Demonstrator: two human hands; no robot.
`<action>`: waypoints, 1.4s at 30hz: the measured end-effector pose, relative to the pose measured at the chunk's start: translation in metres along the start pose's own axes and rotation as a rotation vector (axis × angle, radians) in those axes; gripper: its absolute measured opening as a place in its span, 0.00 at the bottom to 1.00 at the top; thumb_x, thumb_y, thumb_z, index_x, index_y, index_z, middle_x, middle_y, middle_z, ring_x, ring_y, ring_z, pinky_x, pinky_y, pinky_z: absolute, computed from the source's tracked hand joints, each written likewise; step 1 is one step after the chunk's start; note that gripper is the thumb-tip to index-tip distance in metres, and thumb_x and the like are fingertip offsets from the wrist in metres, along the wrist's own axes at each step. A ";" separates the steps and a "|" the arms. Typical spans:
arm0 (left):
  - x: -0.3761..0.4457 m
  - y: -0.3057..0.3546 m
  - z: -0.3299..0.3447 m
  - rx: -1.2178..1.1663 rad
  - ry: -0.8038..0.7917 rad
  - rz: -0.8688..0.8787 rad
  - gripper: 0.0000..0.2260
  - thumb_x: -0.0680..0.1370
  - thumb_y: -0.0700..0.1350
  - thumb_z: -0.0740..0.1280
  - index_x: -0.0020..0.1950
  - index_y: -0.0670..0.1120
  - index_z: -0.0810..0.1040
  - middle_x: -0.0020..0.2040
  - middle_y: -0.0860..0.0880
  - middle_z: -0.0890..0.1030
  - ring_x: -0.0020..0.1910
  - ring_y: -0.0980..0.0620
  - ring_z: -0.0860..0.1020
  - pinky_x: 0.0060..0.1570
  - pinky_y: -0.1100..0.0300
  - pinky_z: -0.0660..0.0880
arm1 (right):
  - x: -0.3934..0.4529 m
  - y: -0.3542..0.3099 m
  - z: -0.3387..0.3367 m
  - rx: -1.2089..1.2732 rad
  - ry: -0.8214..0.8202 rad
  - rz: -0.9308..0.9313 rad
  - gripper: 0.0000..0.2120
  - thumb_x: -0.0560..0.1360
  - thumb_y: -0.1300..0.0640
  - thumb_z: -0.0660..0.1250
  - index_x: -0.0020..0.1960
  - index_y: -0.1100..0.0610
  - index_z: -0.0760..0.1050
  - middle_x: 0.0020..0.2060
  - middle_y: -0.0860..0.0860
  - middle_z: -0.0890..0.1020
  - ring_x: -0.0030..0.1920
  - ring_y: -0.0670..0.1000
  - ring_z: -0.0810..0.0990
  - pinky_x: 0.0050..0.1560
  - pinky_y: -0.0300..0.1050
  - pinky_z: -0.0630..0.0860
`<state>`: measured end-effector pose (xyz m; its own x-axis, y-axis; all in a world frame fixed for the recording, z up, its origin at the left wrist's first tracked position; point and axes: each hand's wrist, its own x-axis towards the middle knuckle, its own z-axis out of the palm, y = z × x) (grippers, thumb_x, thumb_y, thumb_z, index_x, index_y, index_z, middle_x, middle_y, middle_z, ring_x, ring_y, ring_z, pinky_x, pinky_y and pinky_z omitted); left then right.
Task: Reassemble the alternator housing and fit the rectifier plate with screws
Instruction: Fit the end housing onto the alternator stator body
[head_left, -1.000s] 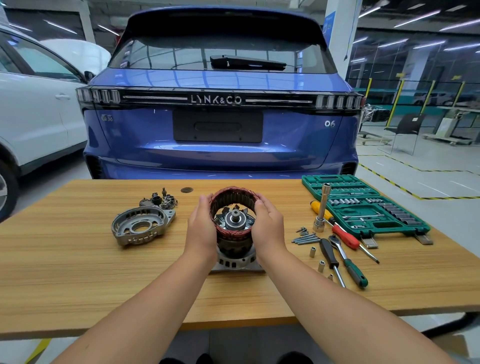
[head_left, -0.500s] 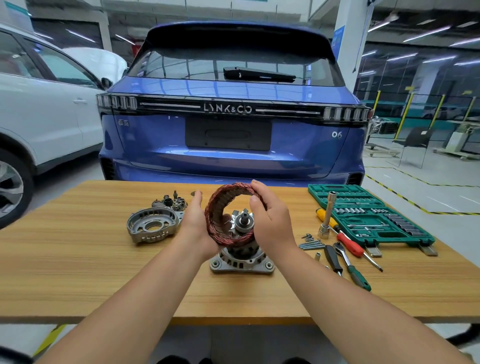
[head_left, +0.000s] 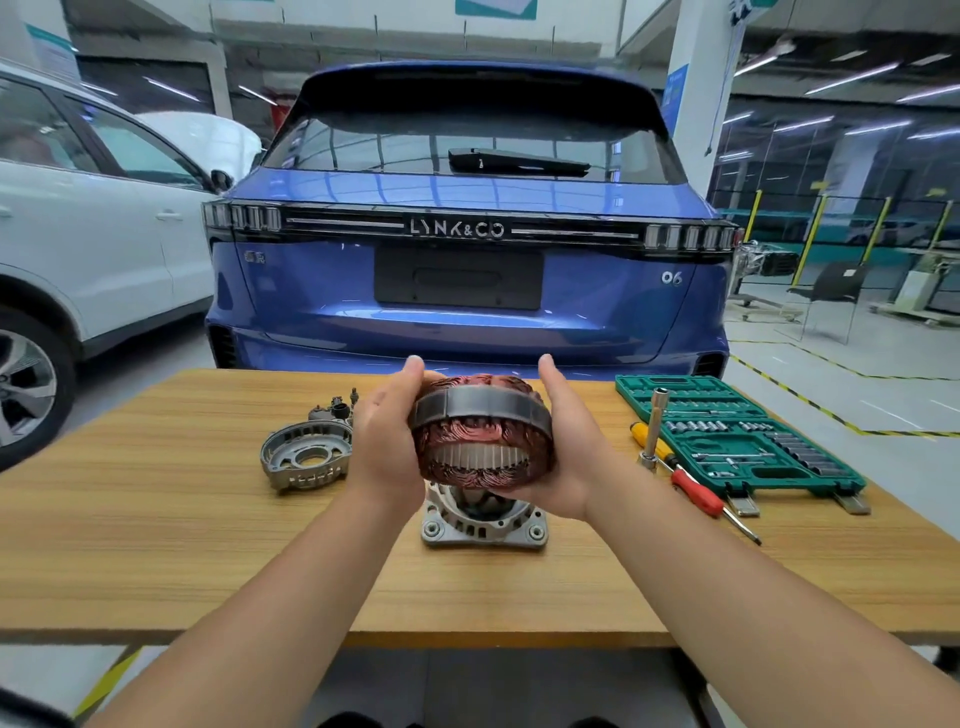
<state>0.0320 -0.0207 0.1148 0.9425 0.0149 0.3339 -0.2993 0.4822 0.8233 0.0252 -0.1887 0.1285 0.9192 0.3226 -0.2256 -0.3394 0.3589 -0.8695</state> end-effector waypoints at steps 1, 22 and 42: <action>-0.001 0.003 0.000 0.049 -0.018 0.043 0.19 0.73 0.62 0.70 0.41 0.46 0.84 0.41 0.41 0.83 0.40 0.42 0.83 0.36 0.50 0.81 | -0.003 -0.003 -0.001 -0.028 0.029 0.025 0.42 0.69 0.22 0.62 0.62 0.56 0.82 0.58 0.61 0.84 0.57 0.64 0.84 0.65 0.64 0.75; -0.009 -0.009 0.006 0.109 0.166 -0.045 0.24 0.85 0.58 0.56 0.53 0.45 0.87 0.52 0.42 0.87 0.50 0.45 0.86 0.42 0.58 0.80 | -0.003 0.016 0.005 -0.445 0.147 -0.687 0.17 0.74 0.41 0.63 0.53 0.50 0.83 0.52 0.57 0.83 0.57 0.58 0.80 0.66 0.64 0.72; 0.041 -0.052 -0.006 0.207 0.226 -0.104 0.23 0.85 0.58 0.57 0.46 0.52 0.88 0.46 0.45 0.88 0.44 0.49 0.87 0.35 0.61 0.81 | 0.051 0.026 -0.017 -0.348 0.235 -0.775 0.28 0.73 0.26 0.61 0.53 0.47 0.85 0.53 0.54 0.86 0.58 0.55 0.83 0.66 0.64 0.74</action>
<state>0.0873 -0.0399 0.0835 0.9718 0.1799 0.1522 -0.2020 0.3034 0.9312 0.0665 -0.1779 0.0870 0.8961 -0.1031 0.4318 0.4414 0.1027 -0.8914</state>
